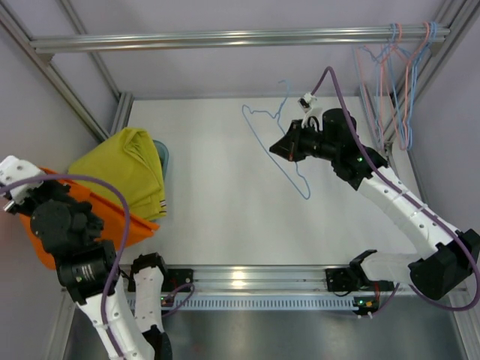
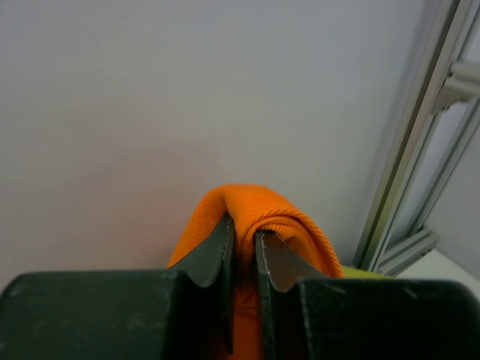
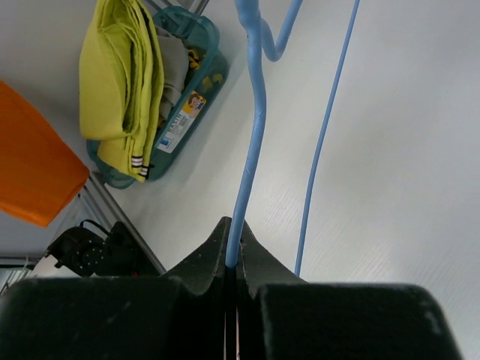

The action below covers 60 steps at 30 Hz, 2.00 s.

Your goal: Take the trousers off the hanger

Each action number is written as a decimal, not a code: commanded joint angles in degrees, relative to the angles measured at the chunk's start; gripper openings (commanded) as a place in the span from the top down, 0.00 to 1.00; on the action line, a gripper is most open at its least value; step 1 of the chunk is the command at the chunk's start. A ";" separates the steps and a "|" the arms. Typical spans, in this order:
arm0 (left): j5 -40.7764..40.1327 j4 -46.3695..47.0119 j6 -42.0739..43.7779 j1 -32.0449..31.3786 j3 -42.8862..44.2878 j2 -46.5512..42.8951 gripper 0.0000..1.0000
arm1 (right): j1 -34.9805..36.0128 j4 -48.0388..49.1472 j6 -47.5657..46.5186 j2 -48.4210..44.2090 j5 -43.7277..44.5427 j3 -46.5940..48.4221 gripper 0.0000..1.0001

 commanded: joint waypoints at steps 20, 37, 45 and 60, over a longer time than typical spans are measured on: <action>26.74 34.24 -4.95 -1.88 -17.46 35.04 1.00 | -1.14 -2.67 -6.54 0.96 -1.75 5.73 1.00; 44.83 11.14 -6.43 -6.99 -15.65 35.67 0.06 | -4.04 -20.77 -17.79 -9.06 2.11 8.98 1.00; 56.45 3.22 -10.47 -6.99 -6.59 27.76 0.01 | -8.70 -28.51 -18.50 -12.76 8.70 12.67 1.00; 66.57 3.22 -18.30 -7.07 -2.28 24.67 0.01 | -27.50 -30.80 -19.29 3.84 3.88 34.37 1.00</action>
